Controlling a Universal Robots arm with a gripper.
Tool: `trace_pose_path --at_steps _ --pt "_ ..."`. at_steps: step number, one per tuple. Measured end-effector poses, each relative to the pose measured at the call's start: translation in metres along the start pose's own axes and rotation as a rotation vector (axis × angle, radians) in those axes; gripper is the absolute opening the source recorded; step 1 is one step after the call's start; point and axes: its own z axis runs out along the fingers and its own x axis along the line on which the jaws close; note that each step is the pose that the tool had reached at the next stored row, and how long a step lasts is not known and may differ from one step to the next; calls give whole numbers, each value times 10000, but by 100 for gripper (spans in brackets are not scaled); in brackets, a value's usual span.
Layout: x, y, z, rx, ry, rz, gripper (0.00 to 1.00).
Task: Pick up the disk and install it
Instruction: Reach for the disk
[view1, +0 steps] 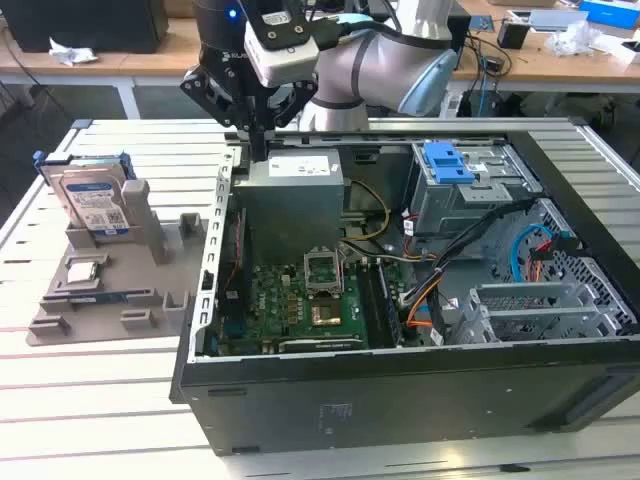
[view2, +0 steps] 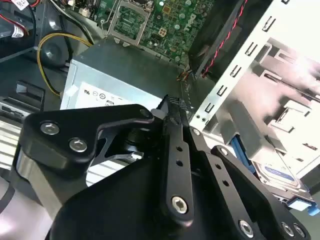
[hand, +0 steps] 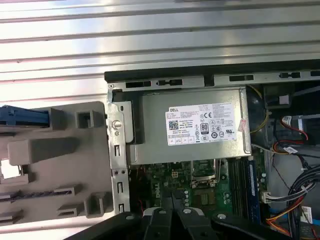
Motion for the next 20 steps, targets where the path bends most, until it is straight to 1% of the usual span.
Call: trace_pose_path --at_steps 1,4,7,9,10,11,13,17,20 --pt "13 -1 -1 0 0 2 11" --pt "251 -19 -7 1 0 1 11" --pt "446 -33 -12 0 0 1 11" --pt "503 -37 -13 0 0 0 11" --pt "568 -43 -15 0 0 -2 11" --pt "649 -48 -17 1 0 1 11" --pt "748 -56 -20 0 0 -1 11" --pt "883 -66 -23 1 0 0 11" --pt "1028 -76 -27 0 0 1 11"
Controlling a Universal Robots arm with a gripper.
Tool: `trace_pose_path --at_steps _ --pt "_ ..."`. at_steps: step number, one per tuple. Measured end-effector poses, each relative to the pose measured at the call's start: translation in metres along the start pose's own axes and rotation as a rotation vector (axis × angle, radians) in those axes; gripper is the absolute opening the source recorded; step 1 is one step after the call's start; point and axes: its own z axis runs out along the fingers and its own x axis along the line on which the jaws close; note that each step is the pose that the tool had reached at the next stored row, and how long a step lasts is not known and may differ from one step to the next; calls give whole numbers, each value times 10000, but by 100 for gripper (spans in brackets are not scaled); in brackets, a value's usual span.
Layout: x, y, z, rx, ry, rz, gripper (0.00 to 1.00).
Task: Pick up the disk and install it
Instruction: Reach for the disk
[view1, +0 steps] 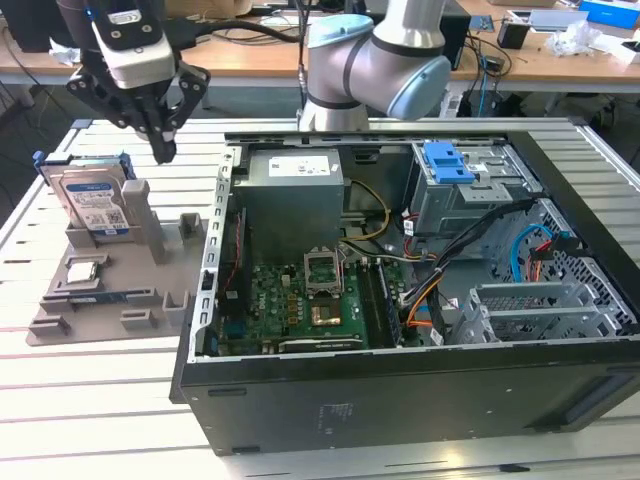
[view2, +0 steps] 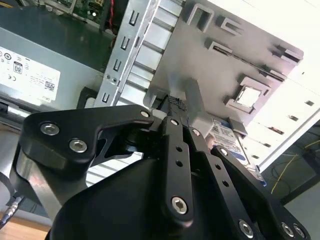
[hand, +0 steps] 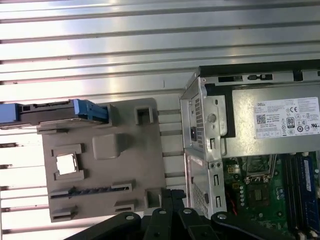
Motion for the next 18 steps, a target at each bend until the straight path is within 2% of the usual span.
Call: trace_pose_path --at_steps 2,4,8,9,11,13,18 --pt "58 -5 -1 0 0 -1 11" --pt "155 -12 -5 1 1 -1 11" --pt "293 -22 -7 0 0 -1 11" --pt "354 -27 -9 0 0 -2 11" --pt "421 -31 -11 0 0 0 11" --pt "518 -39 -13 0 0 -2 11" --pt "692 -52 -18 1 0 0 11"
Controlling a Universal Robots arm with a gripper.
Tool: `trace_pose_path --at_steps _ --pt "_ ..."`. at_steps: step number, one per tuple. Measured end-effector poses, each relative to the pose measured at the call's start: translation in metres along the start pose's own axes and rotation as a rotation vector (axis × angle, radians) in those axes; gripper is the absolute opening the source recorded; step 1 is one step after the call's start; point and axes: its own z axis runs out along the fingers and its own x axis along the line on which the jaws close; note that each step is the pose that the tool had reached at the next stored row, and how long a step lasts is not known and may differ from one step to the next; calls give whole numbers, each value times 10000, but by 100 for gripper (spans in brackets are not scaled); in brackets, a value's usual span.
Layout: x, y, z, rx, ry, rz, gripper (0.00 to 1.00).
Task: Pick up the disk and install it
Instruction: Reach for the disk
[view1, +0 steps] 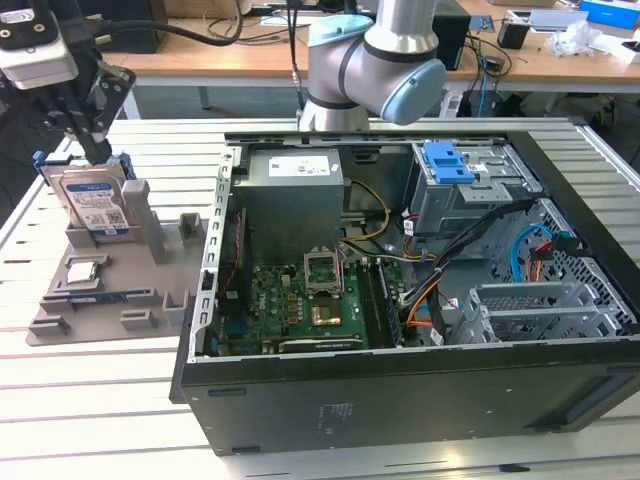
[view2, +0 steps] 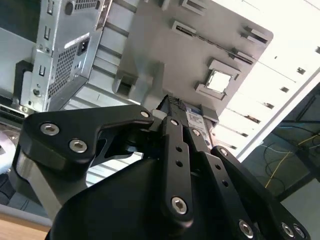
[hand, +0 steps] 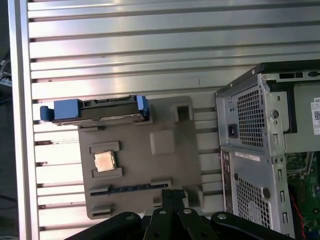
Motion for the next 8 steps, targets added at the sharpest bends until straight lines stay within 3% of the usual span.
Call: trace_pose_path --at_steps 5,8 --pt "262 -19 -7 0 0 0 11" --pt "363 -27 -10 0 1 -2 11"
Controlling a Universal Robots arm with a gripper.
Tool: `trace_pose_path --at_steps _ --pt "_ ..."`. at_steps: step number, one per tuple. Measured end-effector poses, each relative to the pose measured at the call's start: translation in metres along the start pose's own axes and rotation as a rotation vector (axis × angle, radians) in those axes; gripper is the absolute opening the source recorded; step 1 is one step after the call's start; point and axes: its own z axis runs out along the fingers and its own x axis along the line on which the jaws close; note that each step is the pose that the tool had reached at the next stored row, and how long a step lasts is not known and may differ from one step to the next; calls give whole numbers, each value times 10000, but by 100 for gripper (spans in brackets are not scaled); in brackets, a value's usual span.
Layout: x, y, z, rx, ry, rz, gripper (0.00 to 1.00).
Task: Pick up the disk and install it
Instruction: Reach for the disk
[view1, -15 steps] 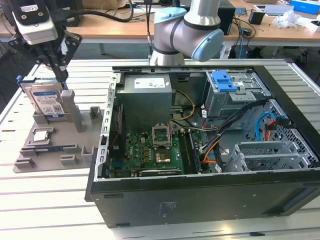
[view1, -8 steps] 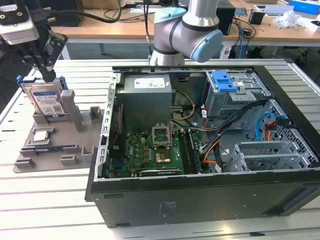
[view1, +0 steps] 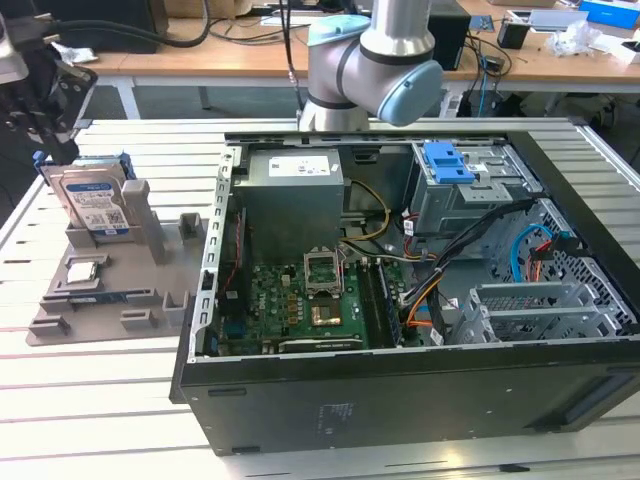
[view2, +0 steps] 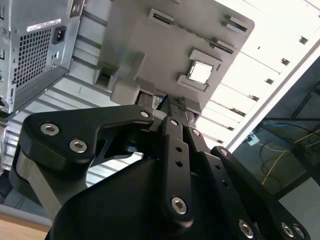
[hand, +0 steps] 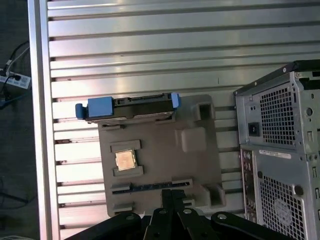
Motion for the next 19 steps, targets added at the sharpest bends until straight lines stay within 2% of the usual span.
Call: trace_pose_path --at_steps 1,3,4,7,9,17,19 --pt "38 -3 -1 -1 0 0 11" --pt "161 -12 -4 0 -1 1 11" --pt "252 -19 -6 0 -1 0 11" --pt "376 -28 -10 0 -1 0 11" --pt "507 -37 -13 0 -1 1 11" --pt "797 -59 -20 -1 -2 1 11" --pt "907 -67 -23 0 -2 1 11"
